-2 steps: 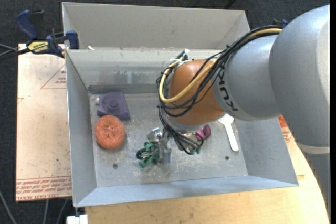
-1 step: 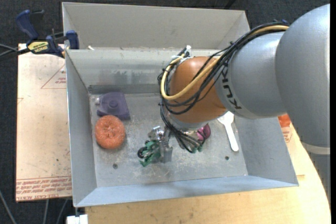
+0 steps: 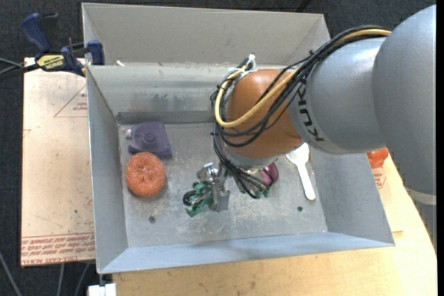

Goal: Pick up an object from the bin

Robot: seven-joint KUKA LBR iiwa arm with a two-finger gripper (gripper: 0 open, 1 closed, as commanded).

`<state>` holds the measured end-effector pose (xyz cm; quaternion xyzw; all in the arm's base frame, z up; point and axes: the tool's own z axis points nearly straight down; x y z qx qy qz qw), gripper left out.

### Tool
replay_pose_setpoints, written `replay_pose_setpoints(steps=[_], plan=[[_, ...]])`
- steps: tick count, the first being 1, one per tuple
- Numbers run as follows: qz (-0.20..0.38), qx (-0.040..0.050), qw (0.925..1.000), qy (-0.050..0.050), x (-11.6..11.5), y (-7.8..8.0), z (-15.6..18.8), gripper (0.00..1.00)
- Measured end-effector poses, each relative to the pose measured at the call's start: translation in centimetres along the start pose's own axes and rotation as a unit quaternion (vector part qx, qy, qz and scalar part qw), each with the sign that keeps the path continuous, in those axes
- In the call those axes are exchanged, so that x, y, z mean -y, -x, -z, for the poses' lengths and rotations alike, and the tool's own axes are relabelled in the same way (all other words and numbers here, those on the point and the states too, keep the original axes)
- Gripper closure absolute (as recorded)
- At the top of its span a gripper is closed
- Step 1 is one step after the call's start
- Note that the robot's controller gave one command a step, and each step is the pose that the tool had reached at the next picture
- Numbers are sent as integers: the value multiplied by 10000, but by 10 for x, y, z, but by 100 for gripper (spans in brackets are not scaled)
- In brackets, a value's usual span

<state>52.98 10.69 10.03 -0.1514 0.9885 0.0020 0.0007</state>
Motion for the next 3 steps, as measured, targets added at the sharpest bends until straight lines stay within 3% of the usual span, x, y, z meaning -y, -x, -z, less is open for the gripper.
replay_pose_setpoints(steps=[3], plan=[[-1, 8, 10000, 1, 0, 1, 27, 100]])
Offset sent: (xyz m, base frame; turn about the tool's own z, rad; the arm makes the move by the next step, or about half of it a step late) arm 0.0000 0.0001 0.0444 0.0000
